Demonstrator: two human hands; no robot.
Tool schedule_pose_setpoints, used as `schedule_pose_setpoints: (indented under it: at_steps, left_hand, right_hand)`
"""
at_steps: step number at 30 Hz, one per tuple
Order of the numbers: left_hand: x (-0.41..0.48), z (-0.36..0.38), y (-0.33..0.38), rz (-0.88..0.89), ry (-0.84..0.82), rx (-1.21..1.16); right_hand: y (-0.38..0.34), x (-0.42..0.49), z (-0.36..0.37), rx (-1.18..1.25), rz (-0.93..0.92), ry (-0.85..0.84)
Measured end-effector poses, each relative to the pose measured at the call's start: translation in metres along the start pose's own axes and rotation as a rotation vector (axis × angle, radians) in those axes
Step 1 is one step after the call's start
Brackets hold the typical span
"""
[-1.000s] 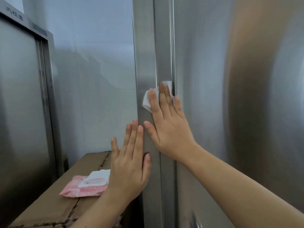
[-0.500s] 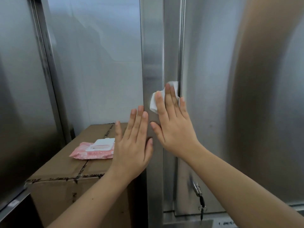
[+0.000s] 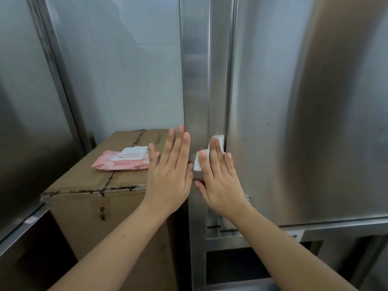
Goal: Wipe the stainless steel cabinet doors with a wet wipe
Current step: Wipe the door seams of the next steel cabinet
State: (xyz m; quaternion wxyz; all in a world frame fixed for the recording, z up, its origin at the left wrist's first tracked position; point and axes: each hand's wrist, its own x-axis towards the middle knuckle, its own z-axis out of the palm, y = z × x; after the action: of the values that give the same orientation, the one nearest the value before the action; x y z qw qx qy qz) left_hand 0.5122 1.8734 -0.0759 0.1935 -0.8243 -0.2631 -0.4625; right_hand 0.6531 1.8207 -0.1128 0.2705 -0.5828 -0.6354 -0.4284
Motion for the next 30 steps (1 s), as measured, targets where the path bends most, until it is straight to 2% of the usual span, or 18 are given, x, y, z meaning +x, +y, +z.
schedule_pose_setpoints:
  at_steps: [5, 10, 16, 25, 30]
  left_hand:
    - [-0.002, 0.001, -0.006, 0.035, -0.004, 0.036]
    - [-0.003, 0.003, -0.009, 0.057, 0.005, 0.043]
    - [-0.019, 0.010, -0.006, 0.076, 0.017, 0.062]
    - [-0.024, 0.015, -0.009, 0.101, 0.025, 0.047]
    - [-0.027, 0.018, -0.009, 0.085, 0.022, 0.034]
  right_hand:
    - [0.014, 0.021, -0.005, -0.004, -0.056, 0.031]
    - [0.007, 0.017, 0.000, 0.028, -0.014, 0.046]
    - [-0.015, -0.033, 0.022, 0.104, 0.056, -0.053]
    - [0.003, 0.007, 0.010, -0.017, 0.021, 0.021]
    - [-0.011, -0.035, 0.021, 0.056, 0.014, -0.062]
